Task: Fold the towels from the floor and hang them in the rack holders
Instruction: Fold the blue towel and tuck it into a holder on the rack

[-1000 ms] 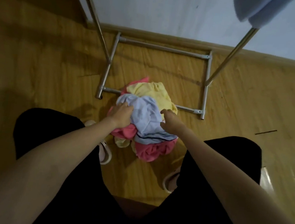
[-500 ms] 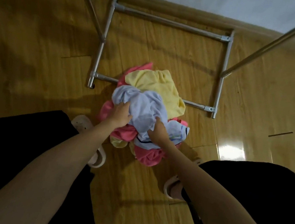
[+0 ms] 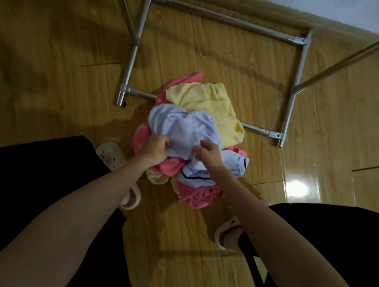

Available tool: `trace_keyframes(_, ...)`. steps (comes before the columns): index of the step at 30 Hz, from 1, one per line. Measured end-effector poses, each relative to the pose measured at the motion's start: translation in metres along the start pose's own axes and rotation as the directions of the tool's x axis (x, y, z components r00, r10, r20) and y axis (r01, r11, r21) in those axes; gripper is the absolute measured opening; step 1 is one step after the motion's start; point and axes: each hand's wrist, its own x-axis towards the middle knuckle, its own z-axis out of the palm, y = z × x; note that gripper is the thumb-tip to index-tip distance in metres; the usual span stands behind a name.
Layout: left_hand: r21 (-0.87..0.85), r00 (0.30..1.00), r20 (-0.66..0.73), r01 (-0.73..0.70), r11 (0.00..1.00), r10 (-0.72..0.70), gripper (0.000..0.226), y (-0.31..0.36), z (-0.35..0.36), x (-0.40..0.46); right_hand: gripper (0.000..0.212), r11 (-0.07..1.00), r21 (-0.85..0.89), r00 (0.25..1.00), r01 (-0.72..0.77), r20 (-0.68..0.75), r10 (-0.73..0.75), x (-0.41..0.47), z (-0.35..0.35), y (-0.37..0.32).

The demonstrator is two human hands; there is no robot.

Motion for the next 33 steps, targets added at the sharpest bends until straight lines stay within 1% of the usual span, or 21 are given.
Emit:
trace_keyframes(2,-0.141,0.995,0.042,0.092,0.986,-0.087,0.024,0.004,-0.005,-0.005,0.036,0.974,-0.133,0.983,0.185,0.032,-0.182,-0.017,-0.009,-0.006)
trace_keyframes(3,-0.243,0.987,0.049,0.158,0.957,-0.151,0.032,0.010,-0.008,-0.007,0.037,0.952,-0.176,0.968,0.250,0.054,-0.244,-0.026,-0.015,-0.008)
trace_keyframes(4,-0.371,0.970,0.059,0.241,0.897,-0.236,0.034,0.018,-0.012,-0.011,0.036,0.933,-0.201,0.954,0.299,0.079,-0.289,-0.035,-0.021,-0.008)
trace_keyframes(5,-0.493,0.939,0.094,0.331,0.804,-0.330,0.033,0.026,-0.016,-0.015,0.034,0.916,-0.216,0.941,0.337,0.107,-0.321,-0.044,-0.026,-0.009)
trace_keyframes(6,-0.586,0.899,0.165,0.420,0.693,-0.405,0.037,0.032,-0.019,-0.017,0.030,0.903,-0.229,0.930,0.364,0.137,-0.340,-0.052,-0.031,-0.011)
trace_keyframes(7,-0.631,0.859,0.258,0.496,0.596,-0.442,0.047,0.038,-0.022,-0.021,0.026,0.892,-0.241,0.922,0.383,0.163,-0.352,-0.061,-0.035,-0.013)
trace_keyframes(8,-0.638,0.829,0.347,0.552,0.538,-0.439,0.057,0.044,-0.025,-0.026,0.021,0.881,-0.250,0.913,0.401,0.185,-0.364,-0.069,-0.039,-0.016)
trace_keyframes(9,-0.639,0.812,0.409,0.580,0.506,-0.416,0.063,0.051,-0.027,-0.031,0.017,0.872,-0.255,0.905,0.418,0.204,-0.374,-0.078,-0.041,-0.019)
trace_keyframes(11,-0.660,0.801,0.471,0.598,0.455,-0.371,0.066,0.065,-0.028,-0.040,0.013,0.859,-0.253,0.890,0.445,0.229,-0.394,-0.096,-0.044,-0.028)
trace_keyframes(12,-0.662,0.792,0.495,0.610,0.436,-0.356,0.068,0.073,-0.028,-0.046,0.019,0.855,-0.250,0.886,0.454,0.232,-0.402,-0.105,-0.046,-0.032)
trace_keyframes(13,-0.655,0.792,0.507,0.611,0.445,-0.340,0.068,0.083,-0.028,-0.051,0.029,0.851,-0.246,0.880,0.464,0.236,-0.412,-0.114,-0.047,-0.037)
trace_keyframes(14,-0.641,0.799,0.507,0.600,0.479,-0.323,0.066,0.091,-0.029,-0.056,0.035,0.844,-0.243,0.872,0.477,0.246,-0.422,-0.122,-0.048,-0.041)
trace_keyframes(15,-0.621,0.810,0.493,0.584,0.523,-0.319,0.062,0.098,-0.028,-0.060,0.033,0.835,-0.244,0.863,0.493,0.261,-0.433,-0.130,-0.050,-0.044)
trace_keyframes(17,-0.596,0.829,0.426,0.558,0.578,-0.362,0.049,0.107,-0.026,-0.065,0.016,0.816,-0.257,0.846,0.517,0.296,-0.443,-0.144,-0.053,-0.048)
trace_keyframes(18,-0.606,0.830,0.393,0.557,0.567,-0.396,0.043,0.110,-0.026,-0.066,0.012,0.811,-0.265,0.843,0.522,0.307,-0.442,-0.150,-0.056,-0.050)
trace_keyframes(20,-0.686,0.841,0.314,0.522,0.507,-0.441,0.035,0.115,-0.028,-0.070,0.013,0.795,-0.297,0.842,0.529,0.295,-0.451,-0.159,-0.062,-0.051)
trace_keyframes(23,-0.850,0.894,0.172,0.347,0.396,-0.414,0.042,0.119,-0.046,-0.074,0.014,0.752,-0.358,0.832,0.553,0.281,-0.478,-0.170,-0.074,-0.048)
trace_keyframes(25,-0.889,0.915,0.144,0.287,0.356,-0.376,0.042,0.125,-0.062,-0.080,0.014,0.733,-0.402,0.836,0.549,0.270,-0.478,-0.176,-0.082,-0.044)
trace_keyframes(28,-0.915,0.948,0.087,0.197,0.351,-0.306,0.041,0.139,-0.085,-0.097,0.010,0.744,-0.395,0.843,0.538,0.236,-0.484,-0.191,-0.090,-0.037)
trace_keyframes(31,-0.910,0.976,0.014,0.102,0.401,-0.215,0.040,0.161,-0.103,-0.128,0.003,0.748,-0.384,0.841,0.541,0.221,-0.494,-0.208,-0.093,-0.031)
trace_keyframes(33,-0.902,0.987,-0.080,-0.011,0.431,-0.142,0.028,0.177,-0.112,-0.150,0.012,0.759,-0.374,0.846,0.533,0.225,-0.483,-0.219,-0.094,-0.031)
